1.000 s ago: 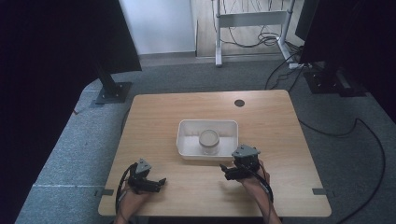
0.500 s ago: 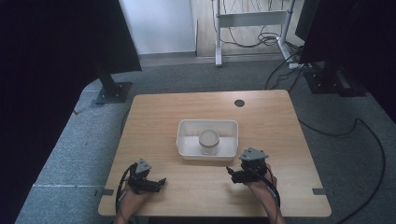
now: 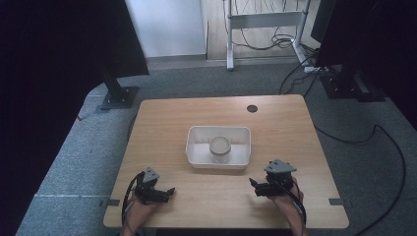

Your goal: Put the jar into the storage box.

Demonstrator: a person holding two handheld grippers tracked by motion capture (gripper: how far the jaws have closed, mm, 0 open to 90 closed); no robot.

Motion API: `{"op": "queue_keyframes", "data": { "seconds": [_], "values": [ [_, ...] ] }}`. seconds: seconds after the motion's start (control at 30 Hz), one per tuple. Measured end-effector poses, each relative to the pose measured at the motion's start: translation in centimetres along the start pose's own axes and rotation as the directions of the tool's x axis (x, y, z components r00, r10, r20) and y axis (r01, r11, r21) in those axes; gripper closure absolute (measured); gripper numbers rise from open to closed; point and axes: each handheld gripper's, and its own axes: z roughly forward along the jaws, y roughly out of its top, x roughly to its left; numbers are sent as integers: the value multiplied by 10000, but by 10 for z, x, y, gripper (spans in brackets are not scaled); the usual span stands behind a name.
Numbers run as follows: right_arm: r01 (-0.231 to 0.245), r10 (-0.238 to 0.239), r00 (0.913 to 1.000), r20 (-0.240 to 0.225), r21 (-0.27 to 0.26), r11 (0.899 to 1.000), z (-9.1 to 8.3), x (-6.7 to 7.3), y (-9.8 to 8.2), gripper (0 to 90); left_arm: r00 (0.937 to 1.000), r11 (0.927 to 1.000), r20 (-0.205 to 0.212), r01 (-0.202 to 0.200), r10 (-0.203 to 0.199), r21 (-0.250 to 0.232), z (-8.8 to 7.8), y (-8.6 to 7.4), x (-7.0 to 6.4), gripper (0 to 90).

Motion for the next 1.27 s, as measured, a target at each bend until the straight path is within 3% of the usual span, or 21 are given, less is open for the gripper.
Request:
{"op": "queue_keyframes", "data": {
  "seconds": [0.53,1.07,1.27],
  "values": [
    [-545,546,9974,466,-34,9985,-20,-16,-34,32,10000,10000,-58,2,-2,46,0,0,-1,0],
    [-1408,1311,9856,1065,891,9860,-33,-26,-73,35,10000,10000,-59,10,-10,45,0,0,-1,0],
    [-1449,1316,9854,1082,1256,9814,-30,-26,-79,44,10000,10000,-52,13,-13,31,0,0,-1,0]
  ]
}}
